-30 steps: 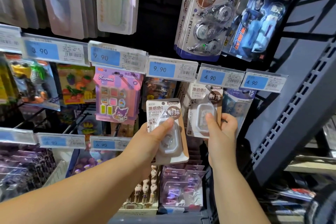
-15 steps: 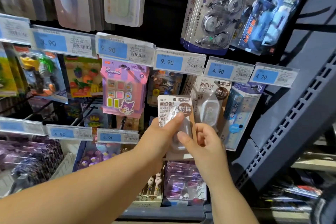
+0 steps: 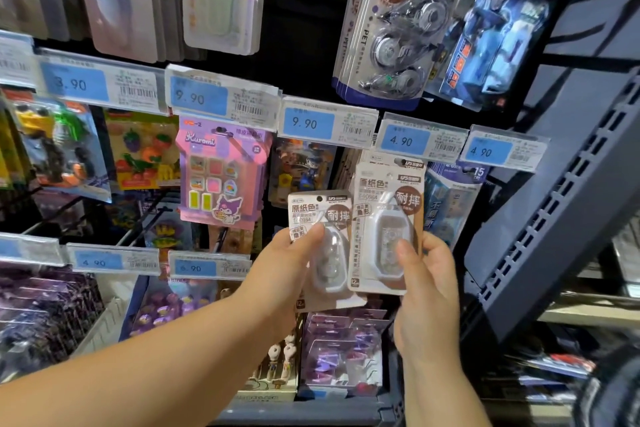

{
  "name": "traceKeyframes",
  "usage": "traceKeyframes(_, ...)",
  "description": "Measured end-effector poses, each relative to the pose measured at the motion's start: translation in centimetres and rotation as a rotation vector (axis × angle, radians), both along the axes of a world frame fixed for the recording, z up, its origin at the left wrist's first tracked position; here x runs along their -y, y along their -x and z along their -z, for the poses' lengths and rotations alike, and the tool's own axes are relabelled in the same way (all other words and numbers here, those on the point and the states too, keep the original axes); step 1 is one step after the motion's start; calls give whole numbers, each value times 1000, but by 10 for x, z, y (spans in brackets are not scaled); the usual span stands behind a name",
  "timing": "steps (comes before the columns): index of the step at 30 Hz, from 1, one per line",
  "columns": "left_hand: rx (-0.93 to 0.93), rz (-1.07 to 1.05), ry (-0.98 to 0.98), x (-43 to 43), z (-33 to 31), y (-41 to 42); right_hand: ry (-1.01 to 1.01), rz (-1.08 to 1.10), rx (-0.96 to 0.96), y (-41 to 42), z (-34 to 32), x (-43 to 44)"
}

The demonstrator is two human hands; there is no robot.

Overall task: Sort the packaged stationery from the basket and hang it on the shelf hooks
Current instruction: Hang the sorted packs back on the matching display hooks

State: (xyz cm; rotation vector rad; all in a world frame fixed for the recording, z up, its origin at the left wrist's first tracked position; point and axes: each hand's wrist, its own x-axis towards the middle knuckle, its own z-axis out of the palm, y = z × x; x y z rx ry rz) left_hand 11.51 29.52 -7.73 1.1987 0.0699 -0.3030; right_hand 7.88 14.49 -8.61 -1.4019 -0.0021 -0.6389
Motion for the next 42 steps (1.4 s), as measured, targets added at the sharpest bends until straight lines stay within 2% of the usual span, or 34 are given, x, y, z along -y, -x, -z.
traceKeyframes(3, 14, -58, -22, -2, 1, -2, -15, 42, 32, -6, -7, 7)
traceKeyframes(11, 15, -54, -33, -4, 1, -3, -1, 73, 18, -20, -11, 11)
traceKeyframes(22, 78, -30, -31, -3, -2, -4, 61, 171, -103, -42, -11, 11)
traceKeyframes(28, 99, -14, -31, -1, -2, -6, 241, 401, -217, -36, -6, 10)
traceKeyframes(31, 118, -6, -26, 1, -3, -7, 349, 493, -104, -24, 6, 3)
traceKeyframes(33, 139, 19, -15, 3, -5, -6, 394, 426, -53, -17, 8, -4)
traceKeyframes(37, 184, 62, 11, 10, -9, -1, 358, -63, -110, -5, 4, -15)
traceKeyframes(38, 196, 71, 9, 12, -10, -1, 338, -124, -110, -5, 5, -15)
traceKeyframes(42, 245, 135, -18, 18, -9, -3, 258, -95, -22, -2, 4, -14)
